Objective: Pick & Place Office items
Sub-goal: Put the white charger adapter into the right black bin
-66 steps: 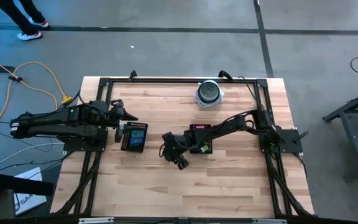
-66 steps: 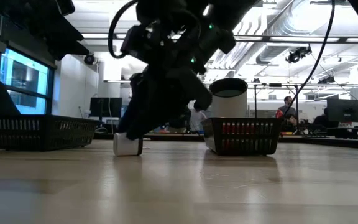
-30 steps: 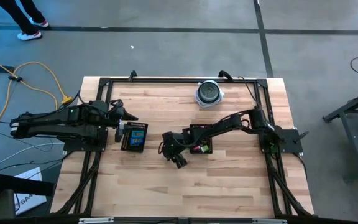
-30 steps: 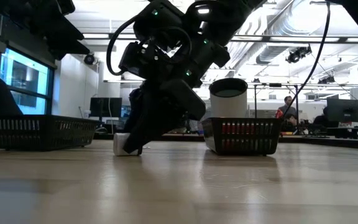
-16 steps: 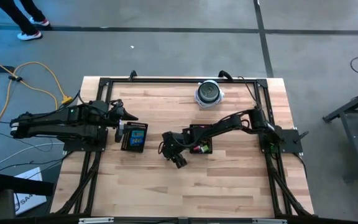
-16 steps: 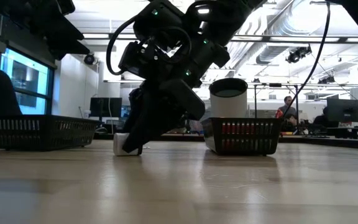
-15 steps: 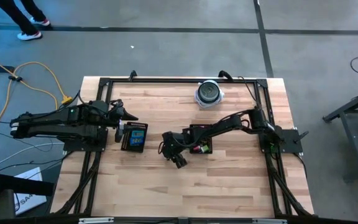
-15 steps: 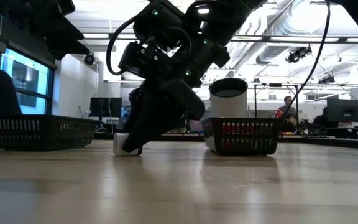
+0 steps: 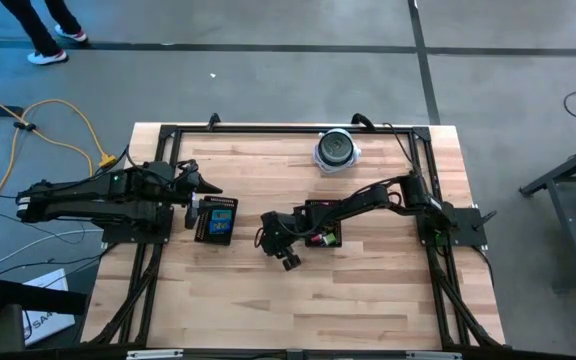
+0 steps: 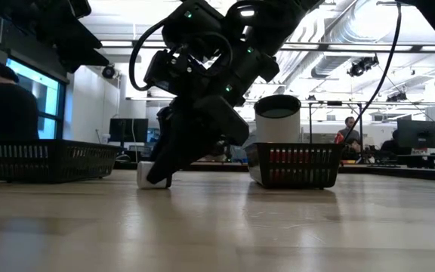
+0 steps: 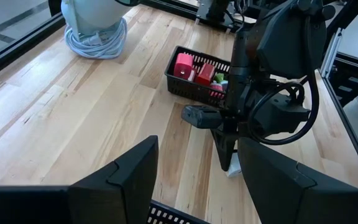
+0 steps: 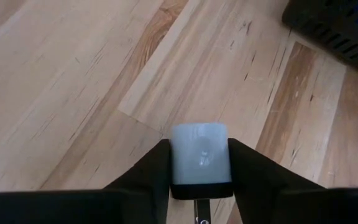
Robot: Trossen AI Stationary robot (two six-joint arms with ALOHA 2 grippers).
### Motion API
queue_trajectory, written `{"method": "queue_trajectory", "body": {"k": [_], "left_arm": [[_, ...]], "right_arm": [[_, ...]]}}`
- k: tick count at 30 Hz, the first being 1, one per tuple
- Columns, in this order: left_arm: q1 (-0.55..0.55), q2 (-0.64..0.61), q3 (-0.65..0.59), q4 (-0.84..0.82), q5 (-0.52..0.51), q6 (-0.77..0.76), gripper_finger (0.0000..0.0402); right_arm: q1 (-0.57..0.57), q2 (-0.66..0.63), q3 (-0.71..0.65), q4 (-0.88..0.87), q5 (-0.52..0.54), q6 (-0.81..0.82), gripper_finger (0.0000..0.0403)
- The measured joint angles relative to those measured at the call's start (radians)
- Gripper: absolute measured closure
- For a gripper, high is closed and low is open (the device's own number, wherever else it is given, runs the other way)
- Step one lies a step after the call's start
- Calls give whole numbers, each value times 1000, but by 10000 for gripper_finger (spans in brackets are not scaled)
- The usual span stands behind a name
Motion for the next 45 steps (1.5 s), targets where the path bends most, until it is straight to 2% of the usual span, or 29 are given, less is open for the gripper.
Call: {"method": "queue_trajectory", "body": {"k": [6,13,19,24,37,45], "left_arm": [[0,0,0,0,0,0,186],[0,0,0,0,0,0,186],[0,0,0,0,0,0,186],[0,0,0,0,0,0,186],[0,0,0,1,0,0,186],[0,0,0,13,0,0,186]], "right_arm": [[0,0,0,-1,0,0,261],[0,0,0,1,12,0,282],[1,-10,0,-9,25,-3,269],[1,-28,0,-23,24,-9,279],[1,-159,2,-180,76,2,282],[-19,-227,2,-310,50,62,275]]}}
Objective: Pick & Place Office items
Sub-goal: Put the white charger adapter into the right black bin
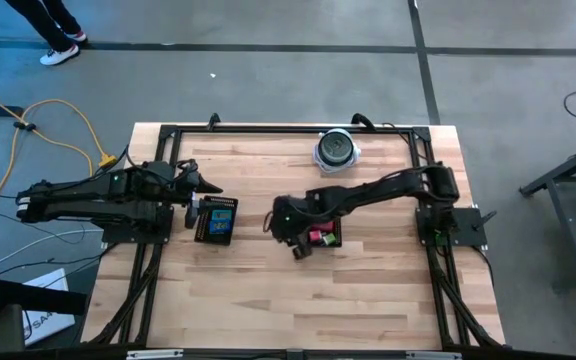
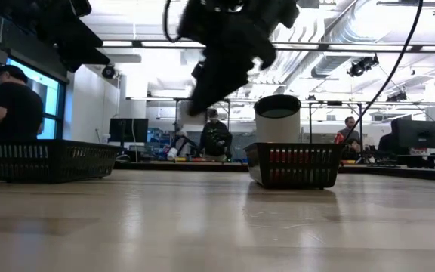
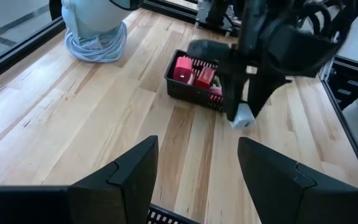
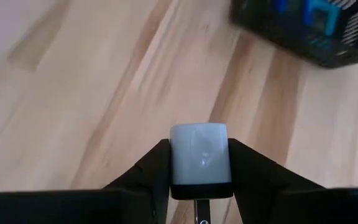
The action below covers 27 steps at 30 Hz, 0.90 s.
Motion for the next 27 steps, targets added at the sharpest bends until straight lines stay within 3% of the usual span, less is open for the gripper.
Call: {"method": "queue_trajectory", "body": {"k": [11,21,27], "left_arm": [[0,0,0,18,0,0,186],[0,0,0,18,0,0,186],[0,0,0,18,0,0,186]], "right_arm": [[-33,-58,-3,-185,-25,55,278],[-28,-97,-3,-335,25,103,279],[-33,-99,-32,-375,-42,159,280]]}}
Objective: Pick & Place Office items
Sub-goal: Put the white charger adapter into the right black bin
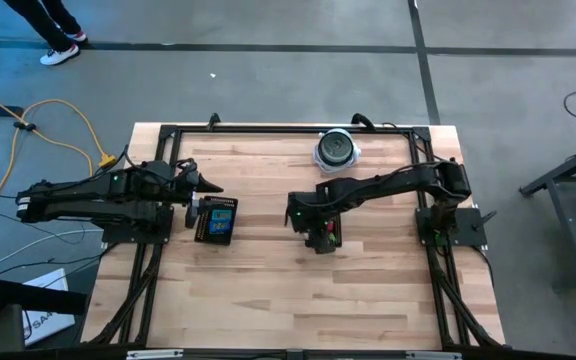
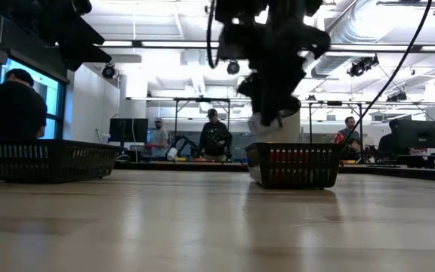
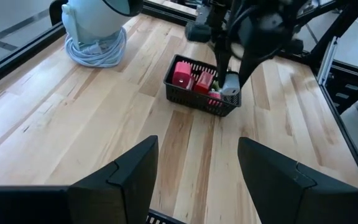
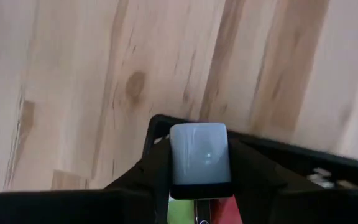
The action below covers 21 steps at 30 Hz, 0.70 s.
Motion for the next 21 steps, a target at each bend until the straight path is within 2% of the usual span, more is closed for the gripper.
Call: {"method": "queue_trajectory", "body": {"k": [9,21], "left_arm": [[0,0,0,0,0,0,186],[0,0,0,2,0,0,186]], "right_arm": [[-13,-43,-131,77,-7,25,280],[-13,-92,-296,295,-8,53,280]]}}
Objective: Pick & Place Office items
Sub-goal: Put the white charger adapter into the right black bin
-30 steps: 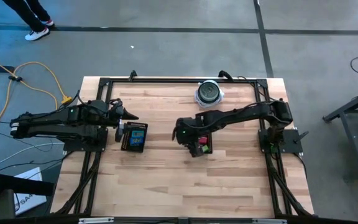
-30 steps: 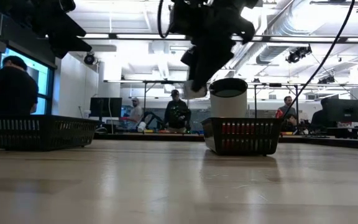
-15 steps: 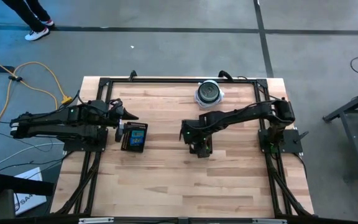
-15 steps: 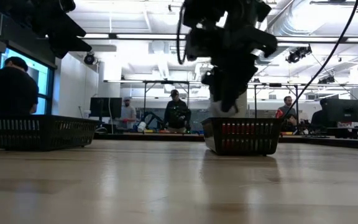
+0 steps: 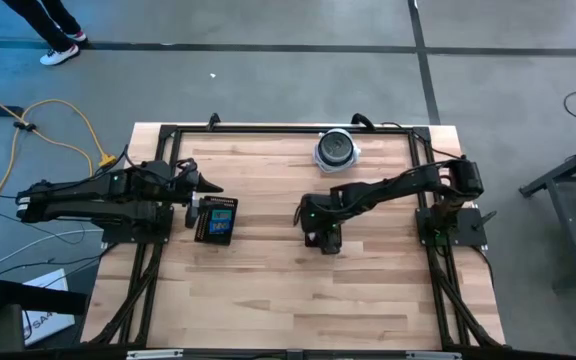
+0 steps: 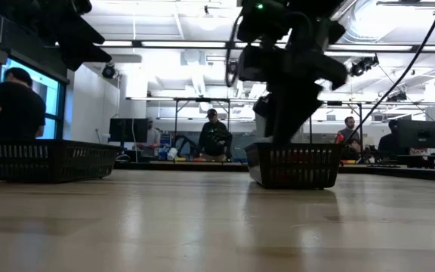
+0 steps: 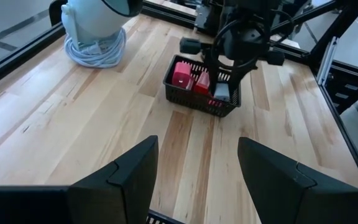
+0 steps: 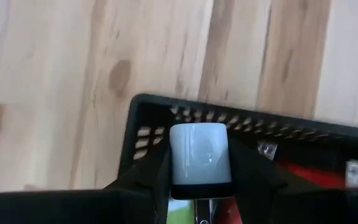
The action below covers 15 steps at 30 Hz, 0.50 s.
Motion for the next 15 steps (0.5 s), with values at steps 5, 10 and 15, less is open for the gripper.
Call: {"method": "queue_trajectory", "body": {"k": [5,10,15], "left_arm": [[0,0,0,2,0,0,186],[0,0,0,4,0,0,186],[0,0,0,5,0,0,186]], "right_arm": [[1,-11,-36,65,-2,-9,280],[0,-11,-50,70,4,-10,280],[0,-11,-50,74,18,-12,279]]}}
